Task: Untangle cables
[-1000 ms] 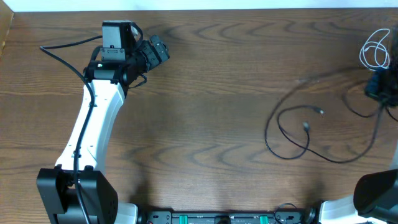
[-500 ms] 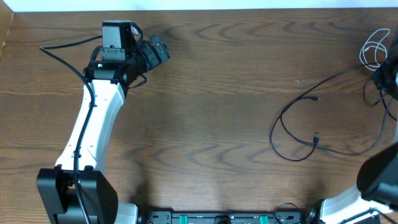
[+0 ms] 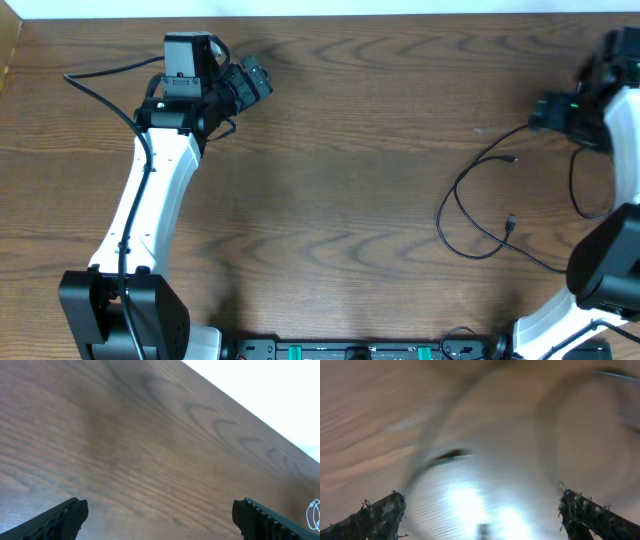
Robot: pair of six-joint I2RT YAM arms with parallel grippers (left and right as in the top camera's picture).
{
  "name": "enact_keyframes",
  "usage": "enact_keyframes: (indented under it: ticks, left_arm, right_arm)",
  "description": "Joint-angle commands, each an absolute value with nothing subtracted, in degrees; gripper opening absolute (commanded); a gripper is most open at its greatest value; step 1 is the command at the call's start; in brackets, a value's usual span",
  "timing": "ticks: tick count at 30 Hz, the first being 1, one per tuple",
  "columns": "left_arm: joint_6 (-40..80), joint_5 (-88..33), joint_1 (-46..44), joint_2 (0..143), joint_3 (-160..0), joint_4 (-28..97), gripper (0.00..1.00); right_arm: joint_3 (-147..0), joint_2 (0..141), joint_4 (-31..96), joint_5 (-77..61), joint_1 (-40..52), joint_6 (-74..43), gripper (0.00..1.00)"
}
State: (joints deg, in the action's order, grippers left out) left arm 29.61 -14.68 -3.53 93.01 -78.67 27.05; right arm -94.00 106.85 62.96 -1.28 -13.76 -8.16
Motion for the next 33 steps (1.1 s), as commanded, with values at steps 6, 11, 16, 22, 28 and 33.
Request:
enact_keyframes:
  ticks: [6,11,16,22,28,33]
  left_arm:
    - [26.57,-9.56,-2.87,93.67,-78.94,26.98,0.97]
    - [26.55,-9.37,-1.65,93.67,-78.94,26.96,0.97]
    - [25.69,-9.34,-1.3,93.67,-78.94,26.94,0.97]
    - [25.3,-9.37,-1.3,93.67,-78.94,26.96,0.97]
    - [25.3,-9.37,-1.3,93.67,-78.94,26.96,0.97]
    - [25.3,-9.37,-1.3,93.67,-78.94,26.96,0.97]
  right_arm:
    - [-86.72,106.15,60.93,-16.47,-3.68,-6.42,0.89]
    - [-79.05,106.15,55.86,-13.15,1.02,-7.16,0.76]
    - [-74.32,106.15,52.88,-7.84,5.26,-6.61,0.67]
    - [-70.48,106.15,52.82,1.63,10.37,-8.75,0.64]
    - [-65.93,106.15,50.59,3.97,12.47,-10.72,0.61]
    - [-63.72,106.15,49.45,3.95,12.47,-10.7,0.5]
